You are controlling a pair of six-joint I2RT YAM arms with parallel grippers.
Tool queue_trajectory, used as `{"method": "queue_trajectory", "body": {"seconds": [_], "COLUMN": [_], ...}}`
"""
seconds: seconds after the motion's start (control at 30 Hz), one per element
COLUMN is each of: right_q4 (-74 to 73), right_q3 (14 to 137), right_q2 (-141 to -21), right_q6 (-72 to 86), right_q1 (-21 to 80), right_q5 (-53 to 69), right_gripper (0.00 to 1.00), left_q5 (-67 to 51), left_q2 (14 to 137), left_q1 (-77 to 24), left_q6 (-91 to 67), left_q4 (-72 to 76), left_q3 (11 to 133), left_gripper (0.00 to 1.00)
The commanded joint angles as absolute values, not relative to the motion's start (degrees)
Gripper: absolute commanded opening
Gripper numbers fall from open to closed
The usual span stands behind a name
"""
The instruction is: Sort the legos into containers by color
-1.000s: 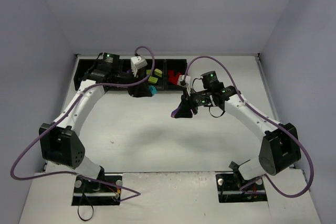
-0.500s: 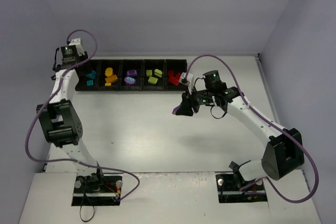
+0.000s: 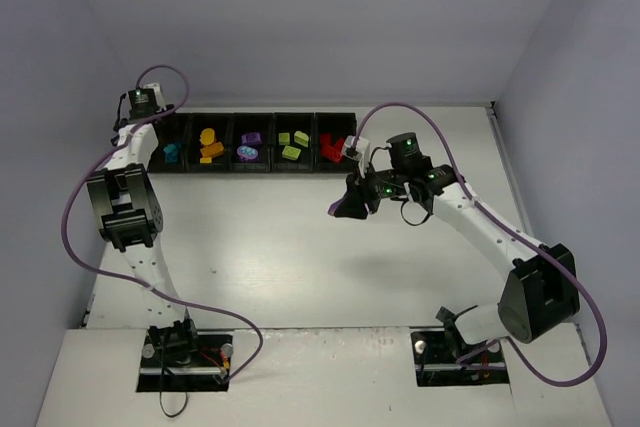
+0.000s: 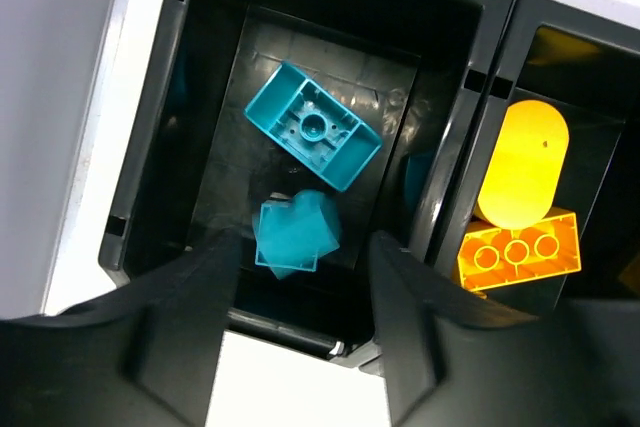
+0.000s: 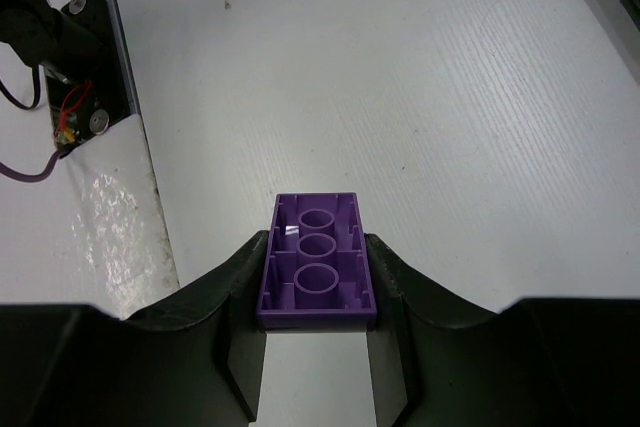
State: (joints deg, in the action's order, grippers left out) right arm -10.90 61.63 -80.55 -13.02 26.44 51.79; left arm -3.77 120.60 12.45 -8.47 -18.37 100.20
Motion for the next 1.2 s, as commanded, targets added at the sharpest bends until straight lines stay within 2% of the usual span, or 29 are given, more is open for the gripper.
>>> {"method": "queue_trajectory", "body": {"seconds": [0.0, 0.27, 0.4, 0.53, 0.77, 0.93, 1.1, 1.17], "right_q4": [-8.3, -6.1, -2.2, 2.3, 7.6, 9.6, 16.2, 23.5], "right_q3": [64.8, 68.4, 71.8, 78.6, 96.1, 110.1, 116.1, 120.4], "right_q2": [-80.2, -82.7, -85.9, -92.7, -111.4, -123.6, -131.1, -137.4], "right_q6": [-12.2, -11.4, -9.5, -8.5, -8.5, -9.1, -10.4, -11.2], "right_q1": [26.5, 26.7, 27.9, 30.8, 33.5, 34.8, 36.3, 37.9], "right_q5": [52.0, 51.1, 47.3, 42.1, 33.1, 31.5, 28.1, 26.5], "right_gripper": [0.00, 0.00, 0.00, 0.00, 0.00, 0.01, 0.02, 0.07], "left_q5": [-2.7, -7.6, -10.9, -12.2, -13.1, -14.1, -15.2, -18.1], "left_q2": [116.3, 107.5, 96.5, 87.1, 75.0, 65.4, 57.8, 54.3], "left_q1": [13.1, 13.0, 12.6, 11.6, 6.7, 3.8, 3.7, 3.5], "left_q6": [-7.6, -8.6, -12.7, -17.2, -16.3, -16.7, -15.6, -17.9], "left_q4": [-17.8, -20.9, -21.5, -24.2, -36.5, -41.3, -44.1, -45.7], "left_q3": [104.2, 98.7, 91.3, 83.9, 78.6, 73.3, 68.3, 65.9], "left_gripper": [0.51, 0.55, 0.57, 0.61, 0.63, 0.64, 0.65, 0.65]}}
